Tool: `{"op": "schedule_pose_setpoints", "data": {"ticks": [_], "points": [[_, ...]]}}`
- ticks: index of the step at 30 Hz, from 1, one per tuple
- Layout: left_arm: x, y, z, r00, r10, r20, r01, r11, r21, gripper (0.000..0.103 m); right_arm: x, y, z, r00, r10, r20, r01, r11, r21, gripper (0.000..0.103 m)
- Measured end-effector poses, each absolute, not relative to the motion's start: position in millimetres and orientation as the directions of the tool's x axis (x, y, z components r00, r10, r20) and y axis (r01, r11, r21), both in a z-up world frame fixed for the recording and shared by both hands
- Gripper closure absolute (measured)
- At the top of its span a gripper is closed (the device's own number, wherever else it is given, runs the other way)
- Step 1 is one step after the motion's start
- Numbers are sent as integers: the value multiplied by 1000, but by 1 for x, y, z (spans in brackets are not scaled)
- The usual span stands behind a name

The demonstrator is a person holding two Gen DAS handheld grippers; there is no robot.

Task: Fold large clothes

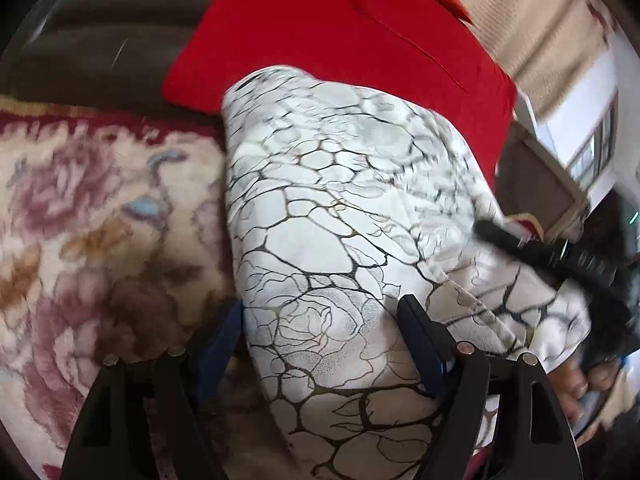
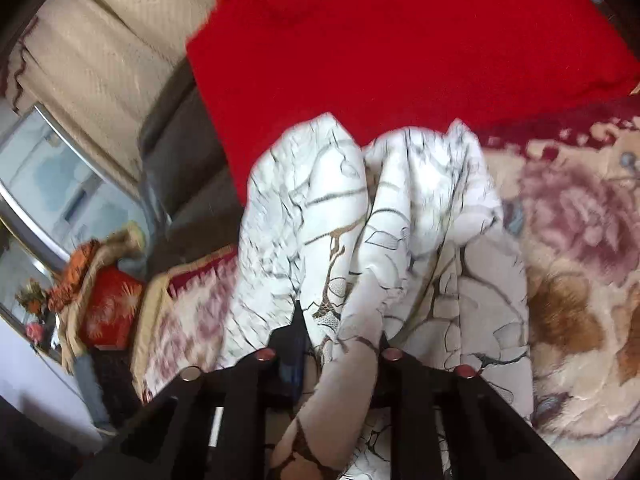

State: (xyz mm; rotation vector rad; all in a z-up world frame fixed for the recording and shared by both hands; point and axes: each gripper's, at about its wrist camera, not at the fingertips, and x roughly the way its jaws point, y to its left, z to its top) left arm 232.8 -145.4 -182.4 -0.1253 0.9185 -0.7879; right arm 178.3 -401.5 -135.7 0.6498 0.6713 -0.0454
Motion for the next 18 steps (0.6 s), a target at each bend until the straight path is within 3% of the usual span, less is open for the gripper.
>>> {"op": "schedule_pose_setpoints", "data": {"ticks": [3, 7, 10, 14, 18], "points": [[221, -160, -178, 389, -636, -666, 583, 730, -357, 21, 170, -400, -125, 812, 61, -581, 272, 840, 469, 89], [202, -186, -174, 451, -591, -669, 612, 750, -251, 16, 177, -411, -149, 747, -37, -664, 373, 850, 372, 90], [196, -192, -172, 470, -568, -676, 621, 757, -203, 11, 186, -434, -184, 701, 31, -713, 400, 810, 429, 89], [208, -184, -171, 406, -581, -705, 608, 748, -266, 9, 175, -450, -195, 740, 139, -658, 340, 767, 544, 84], [213, -154, -173, 428, -581, -692, 577, 765, -285, 9, 166, -462, -194, 752, 223, -620, 334, 682, 651, 67]]}}
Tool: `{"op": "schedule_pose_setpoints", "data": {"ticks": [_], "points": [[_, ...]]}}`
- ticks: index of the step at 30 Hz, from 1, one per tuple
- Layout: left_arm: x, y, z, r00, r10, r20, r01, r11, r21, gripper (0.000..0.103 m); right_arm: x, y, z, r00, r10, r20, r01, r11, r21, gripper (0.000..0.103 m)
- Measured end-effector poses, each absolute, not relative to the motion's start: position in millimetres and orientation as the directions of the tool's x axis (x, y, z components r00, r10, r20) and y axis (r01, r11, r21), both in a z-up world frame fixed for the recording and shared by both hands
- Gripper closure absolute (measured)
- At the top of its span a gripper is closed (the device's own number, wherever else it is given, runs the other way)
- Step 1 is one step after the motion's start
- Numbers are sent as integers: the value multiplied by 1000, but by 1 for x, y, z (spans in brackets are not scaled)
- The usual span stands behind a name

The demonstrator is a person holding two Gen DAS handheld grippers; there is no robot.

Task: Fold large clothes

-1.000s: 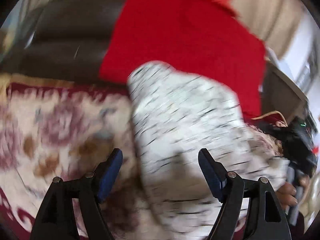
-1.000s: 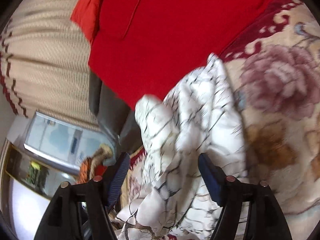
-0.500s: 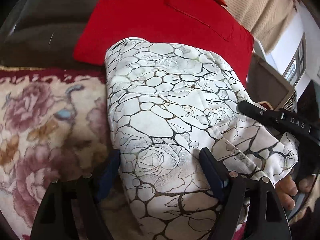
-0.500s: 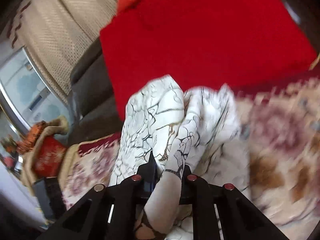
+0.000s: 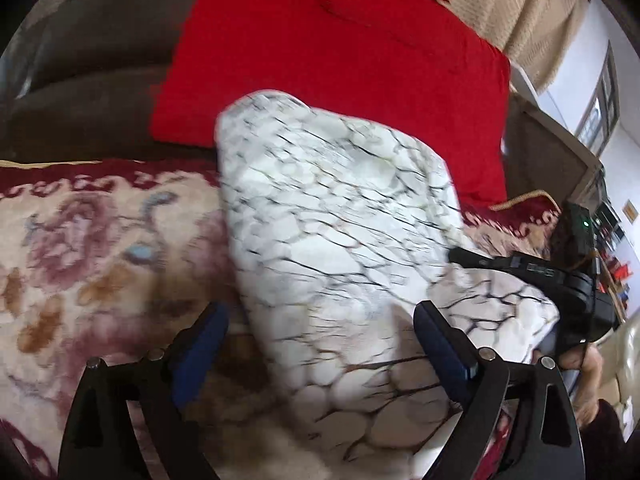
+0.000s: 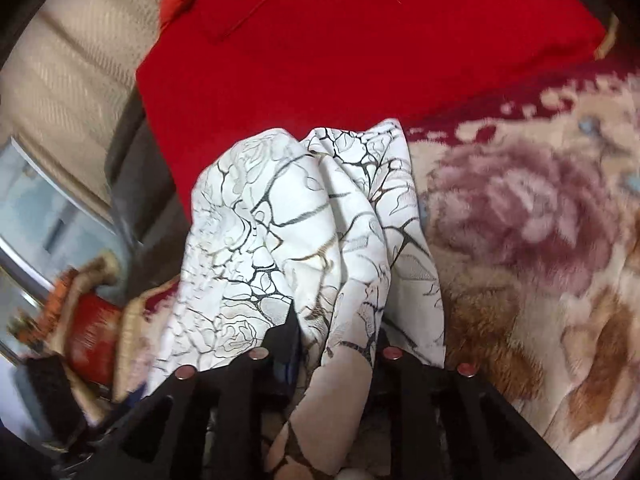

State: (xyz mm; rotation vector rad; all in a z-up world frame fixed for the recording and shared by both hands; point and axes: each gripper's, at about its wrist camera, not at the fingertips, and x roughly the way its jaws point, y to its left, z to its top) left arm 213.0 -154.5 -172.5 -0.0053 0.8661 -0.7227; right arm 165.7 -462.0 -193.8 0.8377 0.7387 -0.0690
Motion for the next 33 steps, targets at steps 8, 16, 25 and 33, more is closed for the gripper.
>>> {"op": "schedule_pose_setpoints", "data": {"ticks": [8, 16, 25, 33], "points": [[211, -141, -176, 453, -560, -693, 571, 780, -257, 9, 155, -466, -136, 765, 172, -620, 321, 733, 600, 42], [226, -154, -187, 416, -594, -689, 570, 760, -311, 9, 244, -462, -87, 715, 132, -686, 246, 872, 424, 28], [224, -189, -203, 385, -563, -731, 615, 747, -252, 9, 313, -471, -178, 463, 45, -885, 330, 918, 219, 67], [224, -164, -186, 407, -577, -708, 583, 761, -284, 9, 269, -478, -139, 552, 44, -833, 387, 871, 302, 42]]}}
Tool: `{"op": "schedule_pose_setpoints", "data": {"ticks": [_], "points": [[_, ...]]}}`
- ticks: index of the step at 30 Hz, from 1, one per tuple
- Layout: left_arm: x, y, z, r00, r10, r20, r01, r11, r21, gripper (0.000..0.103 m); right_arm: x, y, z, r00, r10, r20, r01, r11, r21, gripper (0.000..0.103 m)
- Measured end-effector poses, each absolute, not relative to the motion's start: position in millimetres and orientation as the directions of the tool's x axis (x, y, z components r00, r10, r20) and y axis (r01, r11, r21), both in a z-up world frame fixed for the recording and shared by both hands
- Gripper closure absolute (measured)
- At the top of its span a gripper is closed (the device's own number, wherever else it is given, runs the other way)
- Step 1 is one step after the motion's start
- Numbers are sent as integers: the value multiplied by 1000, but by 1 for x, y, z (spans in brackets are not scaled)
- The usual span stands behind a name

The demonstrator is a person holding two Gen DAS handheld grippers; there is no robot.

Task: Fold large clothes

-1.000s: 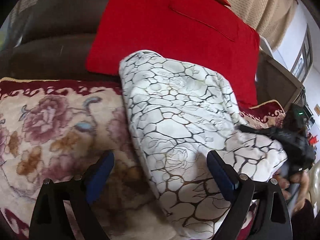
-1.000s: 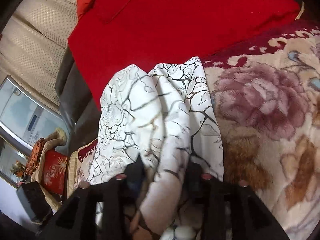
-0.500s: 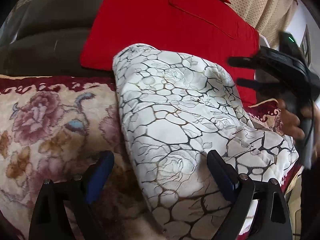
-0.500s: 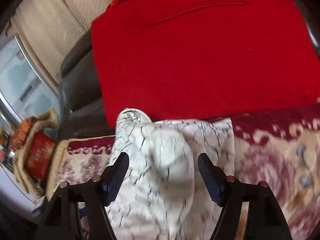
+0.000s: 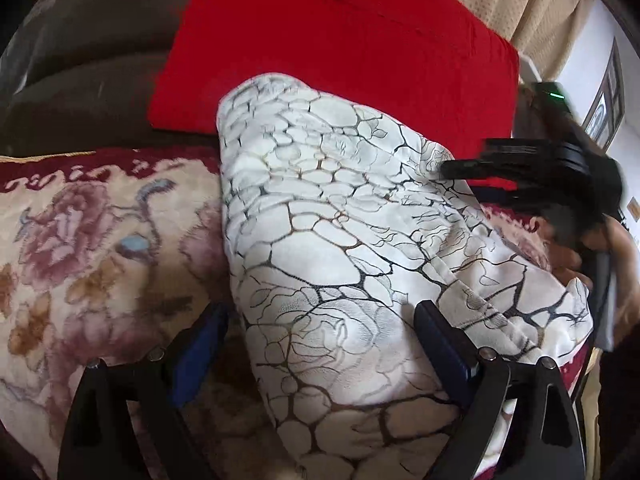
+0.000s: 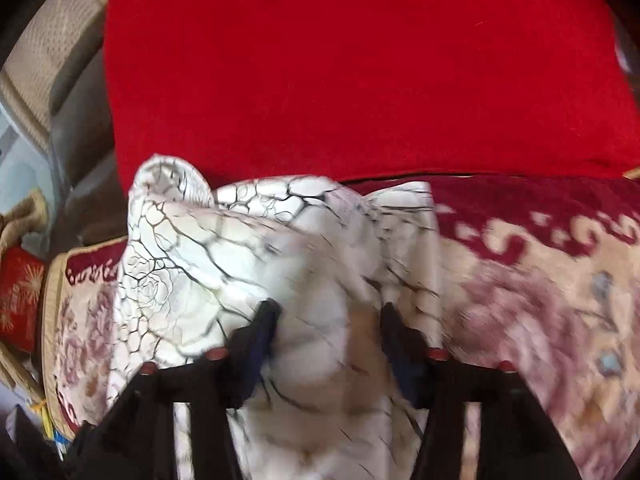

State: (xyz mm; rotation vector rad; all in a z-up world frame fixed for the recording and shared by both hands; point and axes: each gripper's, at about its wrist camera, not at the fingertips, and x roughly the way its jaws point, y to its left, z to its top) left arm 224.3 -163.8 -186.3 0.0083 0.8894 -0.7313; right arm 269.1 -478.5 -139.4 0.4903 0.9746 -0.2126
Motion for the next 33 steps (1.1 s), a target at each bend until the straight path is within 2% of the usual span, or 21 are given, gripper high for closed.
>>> {"op": "schedule_pose_setpoints", "data": {"ticks": [2, 5, 8, 9, 12, 14, 18, 21, 27, 33], "points": [[223, -153, -174, 444, -587, -678, 585, 762, -277, 9, 247, -470, -115, 613, 65, -787, 337, 880, 336, 42], [220, -133, -160, 512, -577, -636, 563, 785, -259, 9, 213, -434, -79, 666, 87, -741, 208, 932, 297, 43], [222, -118, -160, 571, -506, -647, 508, 837, -206, 9, 195, -401, -63, 694, 121, -710, 121, 952, 281, 54], [224, -117, -165, 577, -474, -665, 491, 852, -181, 9, 188, -388, -60, 697, 139, -703, 89, 957, 278, 64], [223, -119, -177, 561, -434, -704, 488, 861, -142, 9, 169, -361, -64, 695, 146, -704, 38, 970, 239, 65], [219, -125, -182, 566, -411, -714, 503, 859, -96, 9, 160, -351, -78, 664, 119, -738, 39, 980, 194, 66], [206, -143, -183, 591, -406, -697, 555, 832, -15, 9, 145, -367, -131, 556, 53, -830, 148, 976, 162, 67], [205, -146, -186, 607, -392, -692, 559, 829, 20, 9, 133, -381, -158, 577, 89, -812, 189, 952, 239, 66], [214, -143, -188, 580, -414, -702, 558, 830, -28, 8, 129, -378, -166, 606, 69, -792, 211, 947, 244, 64], [211, -145, -187, 594, -405, -695, 558, 830, -6, 8, 130, -382, -163, 597, 91, -797, 215, 939, 268, 64]]}}
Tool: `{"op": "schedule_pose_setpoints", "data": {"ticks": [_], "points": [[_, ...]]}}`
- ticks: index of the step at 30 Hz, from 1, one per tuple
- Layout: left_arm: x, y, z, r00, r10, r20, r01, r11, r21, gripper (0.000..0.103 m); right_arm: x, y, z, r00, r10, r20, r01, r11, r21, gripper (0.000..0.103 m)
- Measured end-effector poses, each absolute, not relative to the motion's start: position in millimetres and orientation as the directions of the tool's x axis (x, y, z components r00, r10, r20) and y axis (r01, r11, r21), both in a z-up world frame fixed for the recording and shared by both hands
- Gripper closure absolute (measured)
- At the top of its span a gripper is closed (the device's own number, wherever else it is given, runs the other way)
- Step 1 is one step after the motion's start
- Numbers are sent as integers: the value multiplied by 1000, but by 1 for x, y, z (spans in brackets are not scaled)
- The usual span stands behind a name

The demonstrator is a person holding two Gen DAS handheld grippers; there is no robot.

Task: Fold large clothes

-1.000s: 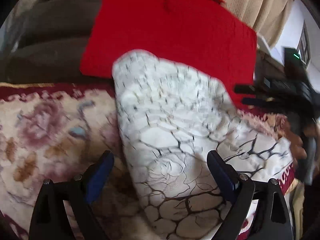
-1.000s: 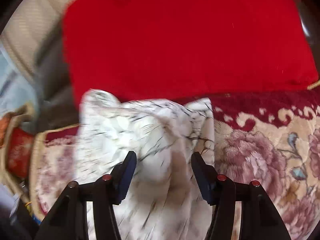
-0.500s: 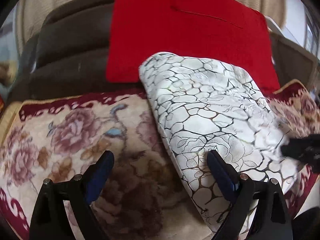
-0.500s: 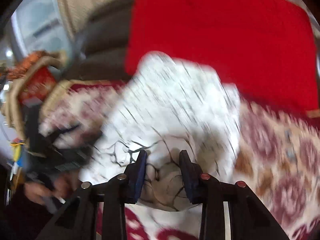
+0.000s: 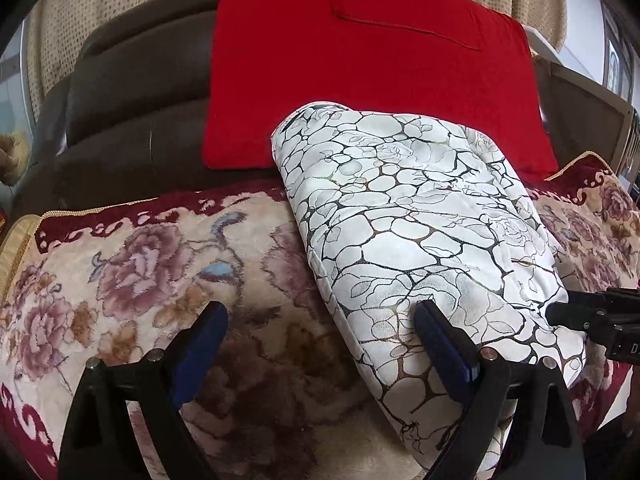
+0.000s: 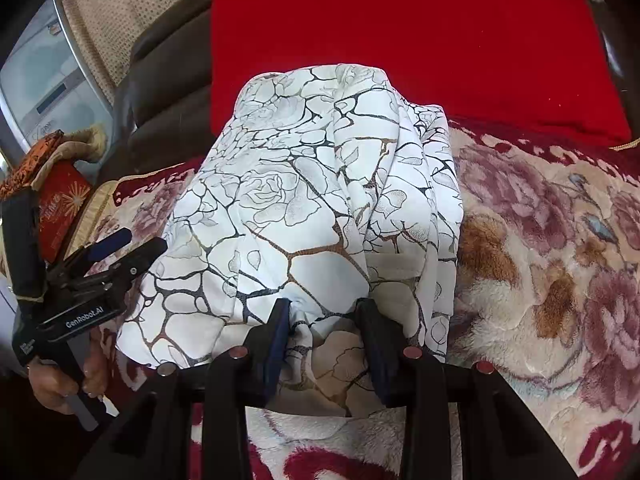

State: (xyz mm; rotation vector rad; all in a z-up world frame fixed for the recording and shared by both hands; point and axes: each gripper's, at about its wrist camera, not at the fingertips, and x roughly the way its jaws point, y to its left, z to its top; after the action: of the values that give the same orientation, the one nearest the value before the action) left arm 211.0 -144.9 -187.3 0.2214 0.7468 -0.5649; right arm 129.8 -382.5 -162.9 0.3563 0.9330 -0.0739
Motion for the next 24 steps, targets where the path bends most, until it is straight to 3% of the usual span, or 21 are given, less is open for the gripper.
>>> {"op": "schedule_pose_setpoints", "data": {"ticks": [10, 18, 20, 23, 24], "points": [[211, -144, -187, 610, -390, -690, 549, 836, 13, 8, 121, -388, -148, 628, 135, -767, 235, 906, 352, 62], [211, -146, -184, 612, -391, -688, 540, 841, 3, 8, 133, -398, -108, 723, 161, -671, 203, 880, 430, 61], [212, -145, -183, 610, -395, -687, 536, 844, -10, 8, 141, -398, -115, 717, 151, -680, 217, 879, 424, 61], [217, -144, -181, 611, -397, -685, 525, 850, -25, 8, 160, -403, -156, 626, 121, -771, 290, 881, 373, 61], [219, -143, -180, 617, -391, -682, 517, 856, -23, 8, 158, -409, -168, 649, 129, -749, 300, 862, 408, 61]]}}
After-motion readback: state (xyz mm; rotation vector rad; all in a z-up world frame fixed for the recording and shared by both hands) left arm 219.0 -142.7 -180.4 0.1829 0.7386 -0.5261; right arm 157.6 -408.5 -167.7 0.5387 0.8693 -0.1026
